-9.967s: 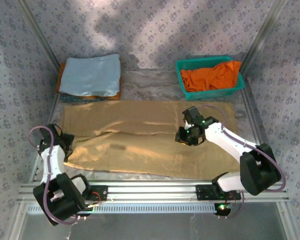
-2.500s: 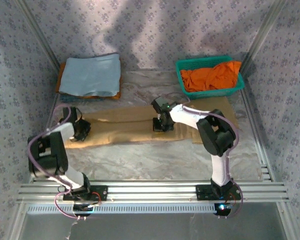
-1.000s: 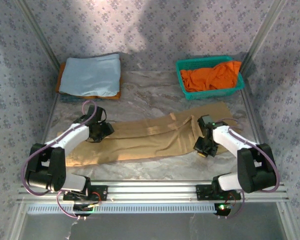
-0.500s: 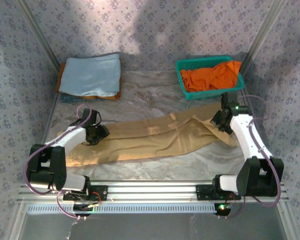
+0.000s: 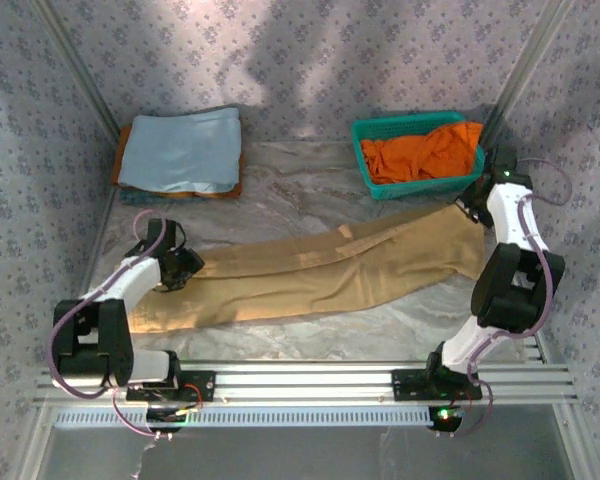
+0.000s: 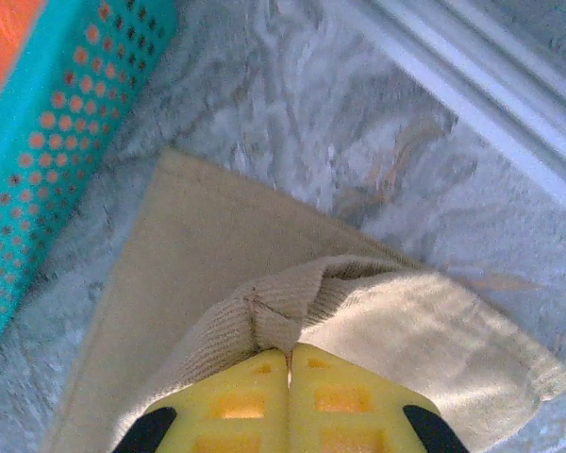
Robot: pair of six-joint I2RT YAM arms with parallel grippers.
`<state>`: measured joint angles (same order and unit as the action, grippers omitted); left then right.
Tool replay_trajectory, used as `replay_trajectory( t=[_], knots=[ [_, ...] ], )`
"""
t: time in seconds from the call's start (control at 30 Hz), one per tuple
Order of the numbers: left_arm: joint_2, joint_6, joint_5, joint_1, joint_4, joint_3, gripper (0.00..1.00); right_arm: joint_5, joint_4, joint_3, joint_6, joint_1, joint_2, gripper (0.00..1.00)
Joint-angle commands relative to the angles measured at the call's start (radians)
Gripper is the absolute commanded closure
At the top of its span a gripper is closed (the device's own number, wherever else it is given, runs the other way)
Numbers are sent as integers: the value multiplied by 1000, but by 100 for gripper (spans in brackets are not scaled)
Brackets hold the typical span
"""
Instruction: Fold and stack the trousers
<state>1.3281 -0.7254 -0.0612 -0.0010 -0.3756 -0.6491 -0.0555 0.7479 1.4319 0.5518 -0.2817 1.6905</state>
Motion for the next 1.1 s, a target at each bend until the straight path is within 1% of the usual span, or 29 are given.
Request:
replay_trajectory(
  t=[0.0,0.13,0.27,0.37,0.43,0.47,0.53,0.57,0.6,0.67,0.77,0.83,0.93,1.07],
  knots=[
    [-16,-9,38,48,12,15,52,30,-26,82,-17,-2,28,100],
    [7,-23,54,111,26,24,52,53,-35,129,-9,-22,81,100],
    [24,-37,37,167,30,24,53,79,-52,143,-3,-44,114,100],
    [5,-40,-12,164,10,5,52,123,-45,139,12,-41,126,100],
    [-28,-39,-15,123,-41,-32,46,131,-48,95,23,-7,99,100],
    [-43,-37,-1,96,-71,-51,42,142,-54,65,32,13,81,96],
    [-76,-28,31,28,-136,-88,37,181,-89,-28,53,64,34,80],
    [-88,-34,39,4,-157,-95,36,191,-103,-71,66,92,16,74],
    [-99,-41,38,-18,-166,-92,35,200,-123,-120,70,126,-2,69],
    [-113,-61,35,-46,-183,-81,34,215,-142,-205,111,192,-26,64],
    [-132,-93,24,-63,-179,-41,27,288,-228,-341,182,264,-44,60],
    [-140,-111,-11,-63,-153,-7,26,348,-305,-411,228,292,-57,56],
    [-128,-128,-37,-63,-104,18,25,367,-347,-408,243,314,-32,53],
    [-91,-165,-77,-64,-15,23,24,392,-334,-339,237,321,33,53]
  ],
)
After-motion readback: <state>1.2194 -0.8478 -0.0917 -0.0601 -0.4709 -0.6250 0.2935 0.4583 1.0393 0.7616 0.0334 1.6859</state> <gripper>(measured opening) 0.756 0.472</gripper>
